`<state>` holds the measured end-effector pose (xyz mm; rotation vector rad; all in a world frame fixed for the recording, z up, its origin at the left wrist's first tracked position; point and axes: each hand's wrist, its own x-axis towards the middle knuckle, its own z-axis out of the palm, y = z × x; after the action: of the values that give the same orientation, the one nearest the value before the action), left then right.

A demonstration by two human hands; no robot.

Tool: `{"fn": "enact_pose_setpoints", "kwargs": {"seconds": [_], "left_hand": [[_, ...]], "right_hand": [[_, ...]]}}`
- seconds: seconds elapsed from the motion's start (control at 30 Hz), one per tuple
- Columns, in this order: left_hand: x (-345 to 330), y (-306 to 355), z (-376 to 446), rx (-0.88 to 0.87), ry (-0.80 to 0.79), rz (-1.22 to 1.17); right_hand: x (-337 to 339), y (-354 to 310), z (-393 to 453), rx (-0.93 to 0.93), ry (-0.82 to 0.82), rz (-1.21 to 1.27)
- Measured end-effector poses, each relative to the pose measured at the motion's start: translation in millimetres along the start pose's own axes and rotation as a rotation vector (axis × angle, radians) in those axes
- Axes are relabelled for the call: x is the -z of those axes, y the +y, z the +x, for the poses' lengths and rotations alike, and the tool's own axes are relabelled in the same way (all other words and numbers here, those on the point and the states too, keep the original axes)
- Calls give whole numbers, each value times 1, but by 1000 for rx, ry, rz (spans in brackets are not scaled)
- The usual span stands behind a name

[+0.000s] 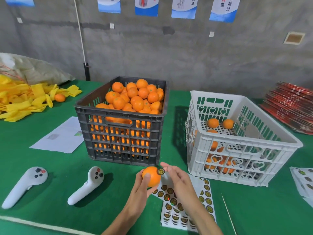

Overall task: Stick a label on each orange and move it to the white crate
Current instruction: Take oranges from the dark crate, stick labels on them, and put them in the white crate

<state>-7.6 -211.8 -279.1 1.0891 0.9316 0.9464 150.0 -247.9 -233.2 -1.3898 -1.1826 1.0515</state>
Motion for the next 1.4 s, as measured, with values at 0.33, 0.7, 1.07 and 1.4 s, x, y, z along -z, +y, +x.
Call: {"fn": "enact_pose_setpoints", "kwargs": {"seconds": [0.33, 0.7, 1.07, 1.4], "left_hand": [[-66, 60, 9, -121, -29, -112], [-147, 145, 53, -262, -269, -239], [-202, 166, 94, -303, -314, -64], [-210, 170, 98, -299, -318, 48]], "right_hand": [[24, -51, -6, 222, 157, 163], [102, -131, 7, 431, 269, 48], [152, -150, 20, 400, 382, 101], [174, -141, 36, 347, 374, 248]]}}
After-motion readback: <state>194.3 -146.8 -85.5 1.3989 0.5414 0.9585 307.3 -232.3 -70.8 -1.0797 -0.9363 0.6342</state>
